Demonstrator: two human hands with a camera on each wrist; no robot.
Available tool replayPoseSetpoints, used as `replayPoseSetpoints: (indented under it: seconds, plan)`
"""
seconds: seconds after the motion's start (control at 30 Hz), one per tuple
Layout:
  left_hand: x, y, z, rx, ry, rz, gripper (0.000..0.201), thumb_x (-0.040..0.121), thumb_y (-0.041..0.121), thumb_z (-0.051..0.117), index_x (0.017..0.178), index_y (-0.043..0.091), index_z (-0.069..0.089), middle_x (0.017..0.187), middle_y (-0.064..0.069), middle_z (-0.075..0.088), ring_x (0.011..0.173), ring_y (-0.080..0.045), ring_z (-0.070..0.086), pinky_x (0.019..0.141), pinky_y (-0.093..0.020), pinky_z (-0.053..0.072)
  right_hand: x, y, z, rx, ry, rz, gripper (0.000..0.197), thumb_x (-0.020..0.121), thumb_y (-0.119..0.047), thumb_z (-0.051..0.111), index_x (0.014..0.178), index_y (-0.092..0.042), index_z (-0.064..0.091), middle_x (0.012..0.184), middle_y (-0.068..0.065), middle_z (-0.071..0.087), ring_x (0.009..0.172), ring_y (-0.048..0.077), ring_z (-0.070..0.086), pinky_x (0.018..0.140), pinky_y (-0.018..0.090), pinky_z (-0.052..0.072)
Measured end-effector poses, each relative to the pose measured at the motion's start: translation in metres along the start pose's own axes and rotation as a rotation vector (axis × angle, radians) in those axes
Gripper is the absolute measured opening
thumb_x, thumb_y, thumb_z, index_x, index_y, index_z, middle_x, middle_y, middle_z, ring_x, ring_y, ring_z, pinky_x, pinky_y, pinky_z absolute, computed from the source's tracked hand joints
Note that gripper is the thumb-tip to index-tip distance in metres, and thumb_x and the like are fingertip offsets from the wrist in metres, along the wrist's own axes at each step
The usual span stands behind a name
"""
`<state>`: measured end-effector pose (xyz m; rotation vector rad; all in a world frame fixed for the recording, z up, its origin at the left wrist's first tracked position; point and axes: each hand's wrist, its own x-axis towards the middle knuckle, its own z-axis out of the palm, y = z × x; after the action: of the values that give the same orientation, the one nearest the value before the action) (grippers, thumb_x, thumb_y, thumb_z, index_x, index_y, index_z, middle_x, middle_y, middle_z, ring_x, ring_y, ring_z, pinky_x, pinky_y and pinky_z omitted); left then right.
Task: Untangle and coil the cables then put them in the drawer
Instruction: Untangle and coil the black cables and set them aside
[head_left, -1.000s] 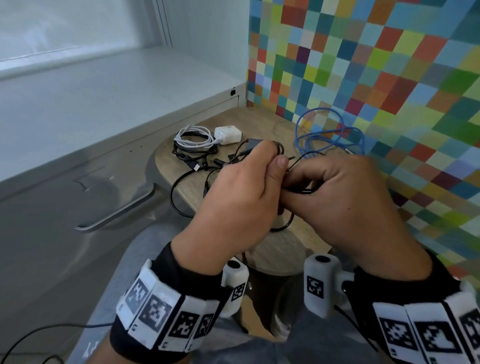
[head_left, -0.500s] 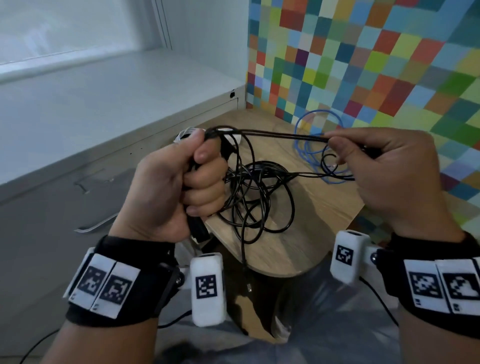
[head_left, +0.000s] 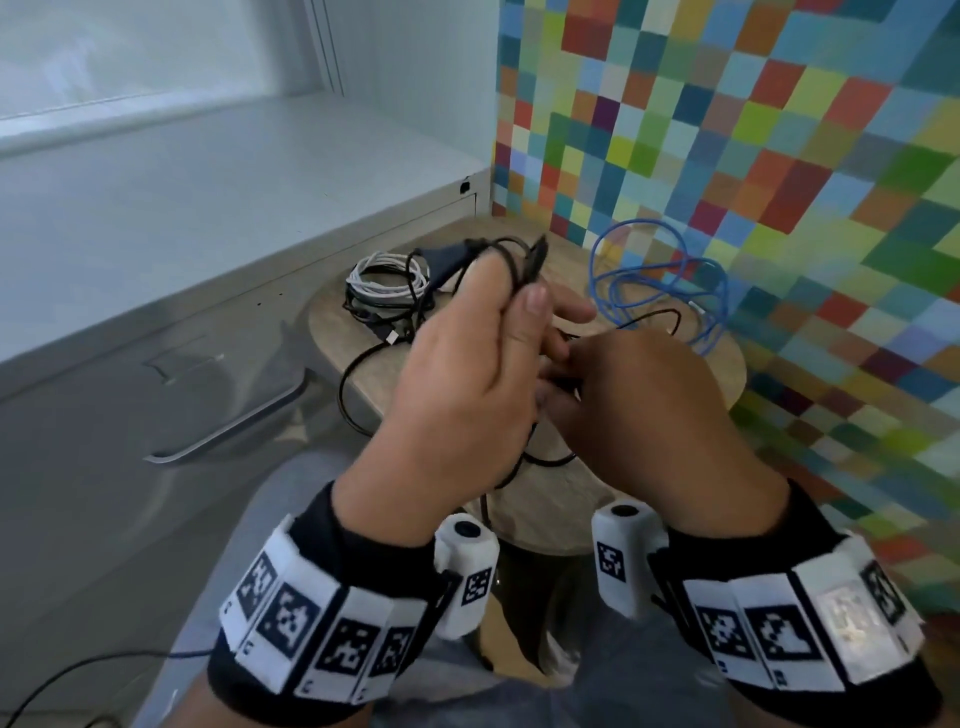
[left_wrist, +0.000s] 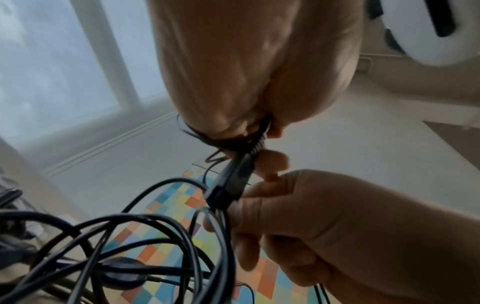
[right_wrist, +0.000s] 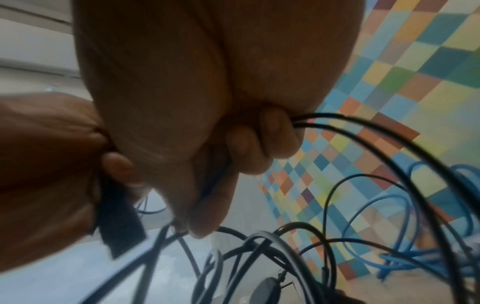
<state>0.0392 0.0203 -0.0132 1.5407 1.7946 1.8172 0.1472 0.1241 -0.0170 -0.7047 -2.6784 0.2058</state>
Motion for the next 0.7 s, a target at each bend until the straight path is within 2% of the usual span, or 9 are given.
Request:
replayPoseSetpoints:
  seconds: [0.07, 0.17, 0.27, 0.33, 0.4, 0.47, 0.53, 0.63, 0.7]
  plan:
    - [-0.001, -0.002, 0.001, 0.153, -0.028, 0.045, 0.022, 0.109, 0.020, 0.041, 0.104, 0.017, 0.061, 0.092, 0.009, 0.066, 0.080, -0.010, 0.063, 0.066, -0.025, 0.051, 0.001, -0.002, -0.002, 0.030, 0.028, -0.035, 0.033, 0.085, -0.049, 0.041, 0.060, -0.030, 0.053, 0.050, -0.009, 0.040, 0.048, 0.017, 0.035, 0.047, 0.025, 0.022]
    - [-0.002, 0.000, 0.002, 0.223, -0.053, 0.061, 0.024, 0.107, 0.019, 0.043, 0.105, 0.006, 0.063, 0.086, 0.013, 0.057, 0.079, -0.004, 0.056, 0.069, -0.023, 0.046, -0.001, -0.001, -0.005, 0.140, 0.087, -0.092, 0.043, 0.080, -0.045, 0.035, 0.072, -0.021, 0.069, 0.054, 0.000, 0.062, 0.049, 0.028, 0.054, 0.044, 0.034, 0.044]
    - [-0.004, 0.002, 0.002, 0.251, -0.076, 0.040, 0.024, 0.107, 0.023, 0.043, 0.095, 0.005, 0.054, 0.073, 0.002, 0.055, 0.067, -0.015, 0.053, 0.058, -0.036, 0.041, -0.001, -0.004, -0.007, 0.232, 0.150, -0.158, 0.030, 0.084, -0.036, 0.044, 0.087, -0.022, 0.070, 0.060, 0.003, 0.069, 0.051, 0.028, 0.061, 0.046, 0.041, 0.049]
    - [-0.004, 0.005, 0.002, 0.289, -0.081, 0.036, 0.025, 0.107, 0.029, 0.041, 0.091, 0.011, 0.048, 0.067, 0.001, 0.052, 0.061, -0.018, 0.051, 0.055, -0.043, 0.040, -0.003, -0.006, -0.006, 0.330, 0.180, -0.161, 0.022, 0.083, -0.029, 0.052, 0.085, -0.022, 0.073, 0.065, 0.000, 0.071, 0.053, 0.024, 0.063, 0.047, 0.039, 0.050]
    - [-0.003, 0.005, 0.001, 0.344, -0.086, 0.019, 0.025, 0.107, 0.033, 0.037, 0.090, 0.016, 0.043, 0.065, 0.003, 0.050, 0.059, -0.018, 0.049, 0.053, -0.043, 0.041, -0.005, -0.007, -0.005, 0.498, 0.161, -0.111, 0.015, 0.084, -0.024, 0.061, 0.078, -0.023, 0.075, 0.065, -0.005, 0.072, 0.054, 0.012, 0.063, 0.049, 0.036, 0.049]
    - [-0.001, 0.002, -0.002, 0.399, -0.096, -0.005, 0.025, 0.106, 0.035, 0.035, 0.088, 0.018, 0.039, 0.064, 0.004, 0.049, 0.058, -0.018, 0.049, 0.055, -0.042, 0.040, -0.007, -0.006, -0.008, 0.628, 0.136, -0.049, 0.014, 0.087, -0.020, 0.075, 0.074, -0.024, 0.079, 0.064, -0.010, 0.072, 0.056, 0.009, 0.065, 0.050, 0.028, 0.049]
    - [0.000, -0.004, -0.007, 0.412, -0.114, -0.037, 0.028, 0.106, 0.034, 0.037, 0.082, 0.021, 0.039, 0.061, 0.005, 0.049, 0.056, -0.015, 0.048, 0.055, -0.041, 0.040, -0.007, -0.002, -0.017, 0.686, 0.128, -0.006, 0.014, 0.082, -0.019, 0.086, 0.073, -0.027, 0.080, 0.067, -0.015, 0.073, 0.061, 0.006, 0.069, 0.054, 0.020, 0.052]
    - [0.002, -0.008, -0.018, 0.332, -0.218, -0.173, 0.039, 0.107, 0.038, 0.043, 0.073, 0.021, 0.054, 0.054, 0.007, 0.051, 0.051, -0.010, 0.048, 0.053, -0.034, 0.040, -0.007, 0.008, -0.036, 0.705, 0.122, 0.013, 0.013, 0.076, -0.021, 0.090, 0.078, -0.029, 0.081, 0.073, -0.019, 0.076, 0.070, 0.004, 0.073, 0.064, 0.018, 0.058]
    - [0.004, -0.009, -0.027, 0.204, -0.356, -0.300, 0.050, 0.106, 0.046, 0.044, 0.072, 0.018, 0.068, 0.048, 0.007, 0.044, 0.045, -0.012, 0.040, 0.051, -0.031, 0.034, -0.007, 0.015, -0.047, 0.678, 0.131, 0.006, 0.012, 0.076, -0.022, 0.089, 0.081, -0.030, 0.081, 0.075, -0.020, 0.076, 0.073, 0.005, 0.074, 0.066, 0.021, 0.059]
